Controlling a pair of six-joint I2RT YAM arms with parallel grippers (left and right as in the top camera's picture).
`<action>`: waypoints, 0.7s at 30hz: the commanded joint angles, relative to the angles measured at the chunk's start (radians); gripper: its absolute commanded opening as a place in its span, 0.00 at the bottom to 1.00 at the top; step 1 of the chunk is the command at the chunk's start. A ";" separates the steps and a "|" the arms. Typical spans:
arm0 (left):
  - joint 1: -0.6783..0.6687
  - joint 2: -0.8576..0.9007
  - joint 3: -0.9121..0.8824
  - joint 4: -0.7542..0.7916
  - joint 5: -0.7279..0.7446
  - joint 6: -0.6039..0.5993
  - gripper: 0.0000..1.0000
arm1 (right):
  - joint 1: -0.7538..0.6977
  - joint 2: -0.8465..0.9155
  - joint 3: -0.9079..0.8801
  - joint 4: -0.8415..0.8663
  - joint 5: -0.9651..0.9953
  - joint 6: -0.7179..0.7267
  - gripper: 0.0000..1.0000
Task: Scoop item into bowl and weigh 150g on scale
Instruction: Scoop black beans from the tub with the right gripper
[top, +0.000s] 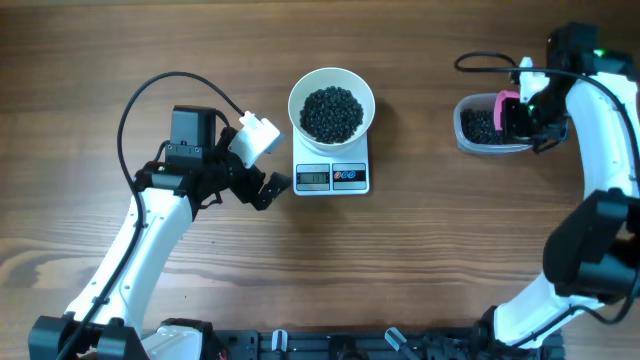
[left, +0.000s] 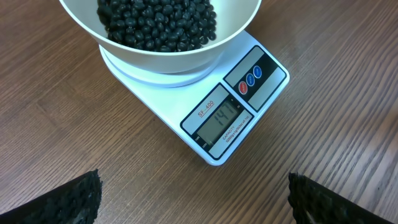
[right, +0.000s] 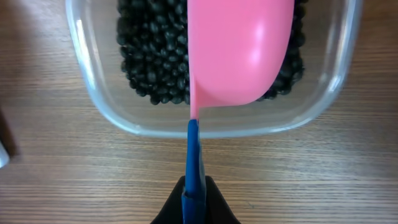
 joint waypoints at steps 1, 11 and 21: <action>0.003 -0.002 -0.006 0.000 0.008 0.005 1.00 | 0.003 0.059 -0.010 -0.002 0.026 -0.005 0.04; 0.003 -0.002 -0.006 -0.001 0.008 0.005 1.00 | 0.077 0.110 -0.014 -0.011 0.009 -0.087 0.04; 0.003 -0.002 -0.006 -0.001 0.008 0.005 1.00 | 0.105 0.124 -0.017 -0.066 -0.025 -0.079 0.04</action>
